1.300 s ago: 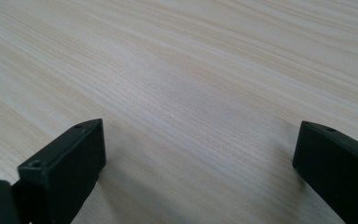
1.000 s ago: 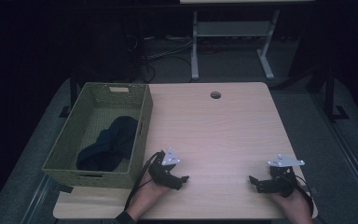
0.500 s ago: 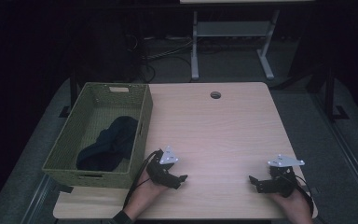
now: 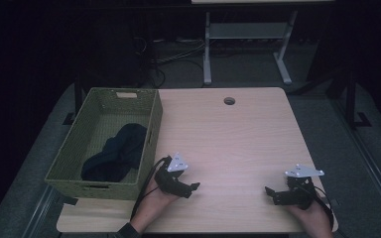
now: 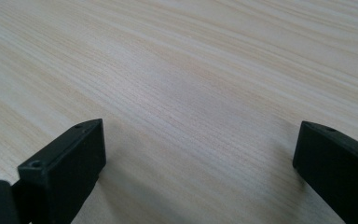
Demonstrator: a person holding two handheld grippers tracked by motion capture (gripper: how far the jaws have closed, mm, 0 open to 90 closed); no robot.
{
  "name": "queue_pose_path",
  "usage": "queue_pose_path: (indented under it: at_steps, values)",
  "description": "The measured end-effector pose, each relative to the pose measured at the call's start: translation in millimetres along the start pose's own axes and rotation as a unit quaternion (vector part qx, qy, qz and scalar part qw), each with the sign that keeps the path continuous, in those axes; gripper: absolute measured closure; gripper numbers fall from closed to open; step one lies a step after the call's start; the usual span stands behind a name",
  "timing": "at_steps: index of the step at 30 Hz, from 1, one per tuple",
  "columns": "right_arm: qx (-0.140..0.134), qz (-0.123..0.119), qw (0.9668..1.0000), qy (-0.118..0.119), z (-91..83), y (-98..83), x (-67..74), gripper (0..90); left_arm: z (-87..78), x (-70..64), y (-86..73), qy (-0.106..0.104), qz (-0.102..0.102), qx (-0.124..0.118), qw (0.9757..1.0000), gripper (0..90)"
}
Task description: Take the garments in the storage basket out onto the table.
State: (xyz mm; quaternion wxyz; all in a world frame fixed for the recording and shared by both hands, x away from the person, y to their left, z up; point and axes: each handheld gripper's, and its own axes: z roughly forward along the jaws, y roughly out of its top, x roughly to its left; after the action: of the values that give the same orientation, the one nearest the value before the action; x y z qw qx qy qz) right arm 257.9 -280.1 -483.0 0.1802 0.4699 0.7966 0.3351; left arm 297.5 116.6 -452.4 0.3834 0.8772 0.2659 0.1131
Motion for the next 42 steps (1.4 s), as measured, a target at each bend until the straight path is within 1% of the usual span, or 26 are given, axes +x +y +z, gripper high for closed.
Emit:
queue_pose_path:
  at_steps: [14,19,20,22,24,25,27,29,32,38,42]
  values:
    - [0.000,0.000,1.0000,0.000,0.0,0.0,0.0,2.1,-3.6,3.3,9.8,-0.003,0.001,-0.015,0.9999,13.9]
    - [0.000,0.000,1.0000,0.000,0.0,0.0,0.0,2.1,-6.6,4.7,13.1,-0.001,-0.004,-0.022,0.9998,13.9]
    - [0.000,0.000,1.0000,0.000,0.0,0.0,0.0,2.0,-7.9,6.0,14.3,-0.006,-0.007,-0.024,0.9997,13.9]
    - [0.000,0.000,1.0000,0.000,0.0,0.0,0.0,2.0,-8.7,6.6,15.1,-0.007,-0.008,-0.024,0.9997,13.9]
    - [0.000,0.000,1.0000,0.000,0.0,0.0,0.0,2.1,-10.8,6.2,18.3,-0.006,-0.007,-0.033,0.9994,14.1]
    - [0.000,0.000,1.0000,0.000,0.0,0.0,0.0,2.1,-11.9,6.6,19.4,-0.005,-0.003,-0.031,0.9995,14.2]
    - [0.000,0.000,1.0000,0.000,0.0,0.0,0.0,2.1,-12.4,6.6,20.5,-0.005,-0.005,-0.032,0.9995,14.2]
    - [0.000,0.000,1.0000,0.000,0.0,0.0,0.0,2.0,-14.1,7.7,22.5,-0.004,-0.003,-0.033,0.9995,14.2]
    - [0.000,0.000,1.0000,0.000,0.0,0.0,0.0,2.0,-16.9,9.8,25.8,-0.006,-0.008,-0.039,0.9992,14.1]
    - [0.000,0.000,1.0000,0.000,0.0,0.0,0.0,2.1,-19.7,10.9,29.4,-0.007,-0.006,-0.042,0.9991,14.1]
    - [0.000,0.000,1.0000,0.000,0.0,0.0,0.1,2.1,-20.5,11.8,30.8,-0.011,-0.014,-0.050,0.9986,14.2]
